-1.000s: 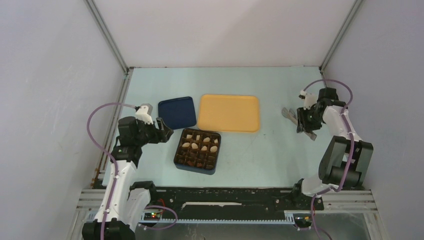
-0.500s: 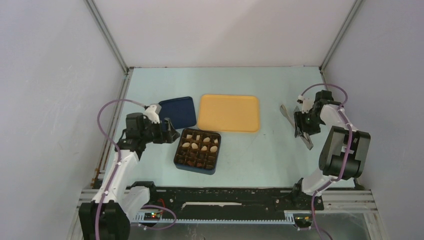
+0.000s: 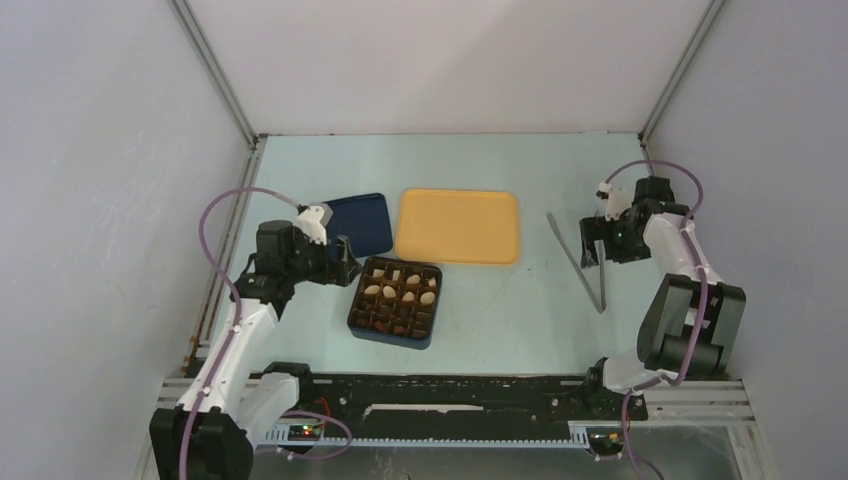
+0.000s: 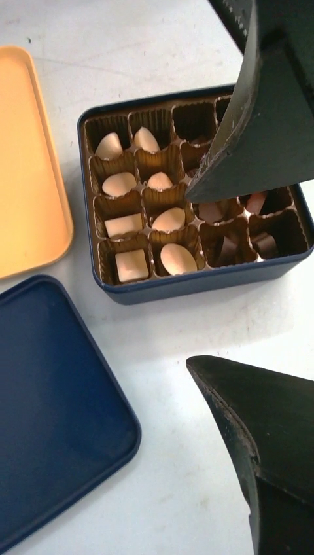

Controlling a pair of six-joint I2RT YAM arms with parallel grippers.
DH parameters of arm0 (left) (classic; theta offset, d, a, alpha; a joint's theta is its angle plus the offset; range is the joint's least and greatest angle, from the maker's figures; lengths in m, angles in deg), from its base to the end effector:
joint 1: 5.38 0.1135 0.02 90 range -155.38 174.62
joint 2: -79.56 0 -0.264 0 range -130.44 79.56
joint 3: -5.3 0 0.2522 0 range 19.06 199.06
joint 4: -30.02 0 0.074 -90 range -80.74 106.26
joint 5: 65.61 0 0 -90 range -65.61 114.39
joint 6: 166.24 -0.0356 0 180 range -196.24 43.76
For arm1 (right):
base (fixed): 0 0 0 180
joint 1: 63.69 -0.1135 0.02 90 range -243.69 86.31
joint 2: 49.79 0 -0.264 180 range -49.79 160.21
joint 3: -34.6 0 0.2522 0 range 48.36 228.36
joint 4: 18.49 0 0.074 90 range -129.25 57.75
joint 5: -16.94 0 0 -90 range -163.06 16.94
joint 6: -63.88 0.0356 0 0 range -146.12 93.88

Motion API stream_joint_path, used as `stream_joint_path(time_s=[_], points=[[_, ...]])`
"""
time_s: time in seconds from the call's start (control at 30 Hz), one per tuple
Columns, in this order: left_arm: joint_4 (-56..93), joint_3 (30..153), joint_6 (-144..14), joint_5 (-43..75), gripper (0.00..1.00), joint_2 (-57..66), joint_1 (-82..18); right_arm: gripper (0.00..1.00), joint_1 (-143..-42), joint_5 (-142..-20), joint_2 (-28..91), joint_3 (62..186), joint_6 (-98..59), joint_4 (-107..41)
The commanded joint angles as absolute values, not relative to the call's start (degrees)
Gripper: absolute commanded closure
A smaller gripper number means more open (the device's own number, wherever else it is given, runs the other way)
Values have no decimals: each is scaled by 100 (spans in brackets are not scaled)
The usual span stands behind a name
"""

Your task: Pack the chocolate

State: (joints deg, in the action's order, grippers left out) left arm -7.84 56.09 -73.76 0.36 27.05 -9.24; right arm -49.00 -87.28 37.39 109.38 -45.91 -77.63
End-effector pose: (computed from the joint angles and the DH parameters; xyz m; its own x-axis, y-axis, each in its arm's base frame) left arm 0.1921 -0.0275 0.2475 -0.6513 0.0043 -0.7588 0.3468 0.8912 -0.2926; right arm 0.2805 -0.0645 0.2201 -0.9211 -0.0978 -0.3768 -0.1501 0.9823 0.1120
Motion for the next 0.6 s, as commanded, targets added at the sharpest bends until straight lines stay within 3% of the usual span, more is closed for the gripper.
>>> stream_joint_path(time_s=[0.0,0.2,0.3,0.4,0.57], points=[[-994,5979,-8176,473,10,2833,-947,0,-5527,-9424,3079,10962,-4757,-7777],[-1511,6689,-8395,1540,13,1974,-905,0,-7379,-8771,2845,11179,-4870,-7444],[-1500,6962,-8173,1867,21,1538,-834,0,-7754,-8751,3007,11425,-4780,-7435],[-1545,7328,-8089,2192,37,993,-837,0,-8003,-8753,3026,11464,-4794,-7425],[-1350,7890,-8065,2936,41,-92,-802,0,-8466,-8650,2689,11463,-4919,-7796]])
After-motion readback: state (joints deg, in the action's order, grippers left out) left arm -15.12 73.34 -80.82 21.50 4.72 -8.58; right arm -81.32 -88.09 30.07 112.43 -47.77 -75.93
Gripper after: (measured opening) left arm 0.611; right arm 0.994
